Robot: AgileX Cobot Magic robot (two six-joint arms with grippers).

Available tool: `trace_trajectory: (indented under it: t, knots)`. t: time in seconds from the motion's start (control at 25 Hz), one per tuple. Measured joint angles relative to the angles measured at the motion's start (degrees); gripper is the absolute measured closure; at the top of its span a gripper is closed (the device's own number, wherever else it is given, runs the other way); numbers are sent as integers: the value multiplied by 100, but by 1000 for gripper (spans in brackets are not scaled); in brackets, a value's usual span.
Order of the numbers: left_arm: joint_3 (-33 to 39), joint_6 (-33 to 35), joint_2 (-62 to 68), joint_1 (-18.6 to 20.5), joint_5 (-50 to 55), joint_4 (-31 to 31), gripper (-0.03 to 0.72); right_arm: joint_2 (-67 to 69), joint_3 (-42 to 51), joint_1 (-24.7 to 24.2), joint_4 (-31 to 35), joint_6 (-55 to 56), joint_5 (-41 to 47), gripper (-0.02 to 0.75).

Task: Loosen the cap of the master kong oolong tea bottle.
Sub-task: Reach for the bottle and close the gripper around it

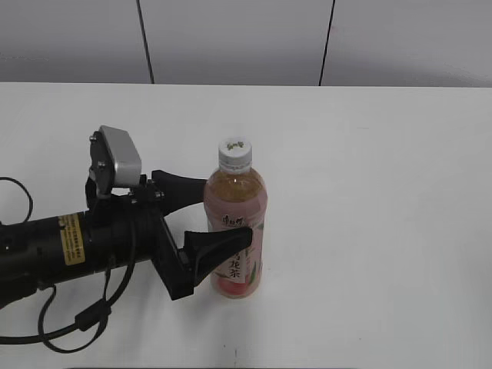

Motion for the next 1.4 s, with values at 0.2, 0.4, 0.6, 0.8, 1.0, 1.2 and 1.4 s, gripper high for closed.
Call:
trace_trajectory:
  t: [0.2,0.4,0.6,0.8,1.0,1.2,1.4]
  knots:
    - [-178,0,160,-50,6,-16,95,0,0,0,0,0,0,214]
    - [-379,0,185,-50,13,21,95,0,0,0,0,0,0,214]
    - [-492,0,185,-50,13,145,95,0,0,0,0,0,0,214]
    - [-498,0,185,-158,13,183,95,0,0,0,0,0,0,214]
    - [-498,0,185,-392,13,92,96,0,0,0,0,0,0,214]
    - [-498,0,185,-398,13,-69,117,0,0,0,0,0,0,214]
    - [-502,0,185,-398,13,-133,206,0,0,0,0,6,0,214]
